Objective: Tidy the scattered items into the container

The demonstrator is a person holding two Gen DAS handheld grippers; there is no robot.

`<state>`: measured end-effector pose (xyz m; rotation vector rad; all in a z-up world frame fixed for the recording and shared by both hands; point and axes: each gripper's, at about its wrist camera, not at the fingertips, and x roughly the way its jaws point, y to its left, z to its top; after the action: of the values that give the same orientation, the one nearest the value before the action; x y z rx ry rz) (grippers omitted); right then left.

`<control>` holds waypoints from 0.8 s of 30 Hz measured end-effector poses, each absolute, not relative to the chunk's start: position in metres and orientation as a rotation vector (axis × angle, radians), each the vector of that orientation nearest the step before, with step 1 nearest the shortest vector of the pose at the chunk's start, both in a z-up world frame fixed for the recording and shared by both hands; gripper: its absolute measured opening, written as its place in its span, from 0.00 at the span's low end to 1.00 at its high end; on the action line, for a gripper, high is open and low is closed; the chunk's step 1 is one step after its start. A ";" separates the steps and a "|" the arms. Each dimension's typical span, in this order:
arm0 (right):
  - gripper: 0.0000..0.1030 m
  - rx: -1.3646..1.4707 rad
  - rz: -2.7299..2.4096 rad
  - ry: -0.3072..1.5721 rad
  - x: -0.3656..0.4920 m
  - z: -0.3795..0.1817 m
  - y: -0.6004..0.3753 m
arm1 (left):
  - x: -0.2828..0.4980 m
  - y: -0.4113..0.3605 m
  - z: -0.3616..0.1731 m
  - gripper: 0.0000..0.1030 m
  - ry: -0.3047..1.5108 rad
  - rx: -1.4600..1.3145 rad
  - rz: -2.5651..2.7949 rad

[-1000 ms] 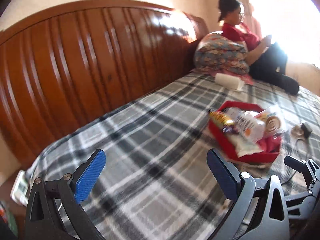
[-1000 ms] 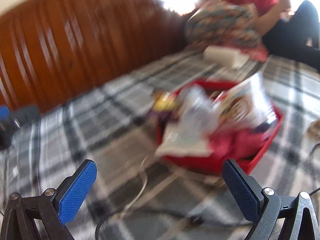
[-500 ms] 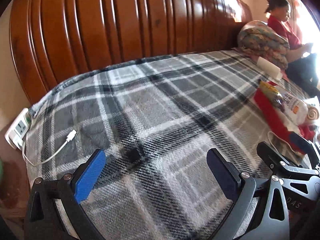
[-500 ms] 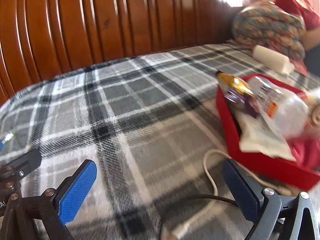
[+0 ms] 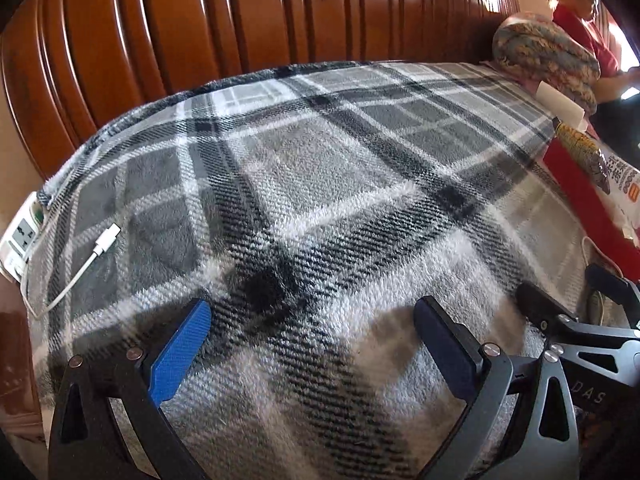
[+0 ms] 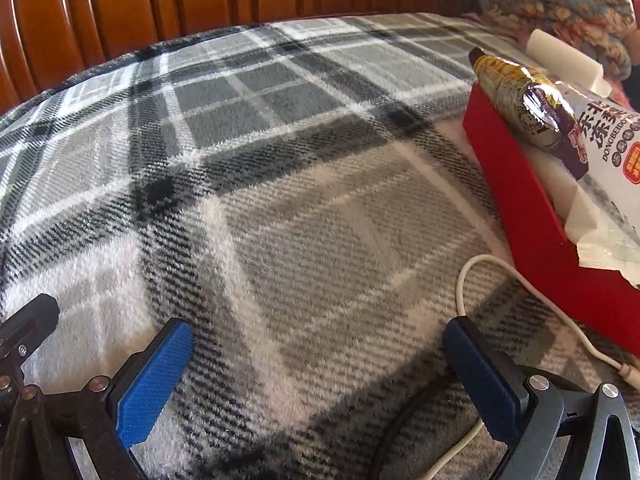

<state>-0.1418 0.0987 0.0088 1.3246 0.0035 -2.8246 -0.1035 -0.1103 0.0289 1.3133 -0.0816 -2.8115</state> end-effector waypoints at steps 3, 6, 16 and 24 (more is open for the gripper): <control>1.00 1.331 -2.820 -0.006 -0.143 0.009 0.098 | -0.104 -0.110 0.027 1.00 -0.084 1.315 -2.808; 1.00 1.332 -2.821 -0.003 -0.144 0.009 0.097 | -0.104 -0.110 0.027 1.00 -0.084 1.313 -2.809; 1.00 1.335 -2.822 -0.001 -0.146 0.009 0.097 | -0.103 -0.110 0.027 1.00 -0.083 1.320 -2.809; 1.00 1.335 -2.822 -0.001 -0.146 0.009 0.097 | -0.103 -0.110 0.026 1.00 -0.083 1.319 -2.810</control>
<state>-0.1461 0.0973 0.0091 1.3354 -0.0015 -2.8215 -0.1028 -0.1105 0.0262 1.3191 -0.0827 -2.8098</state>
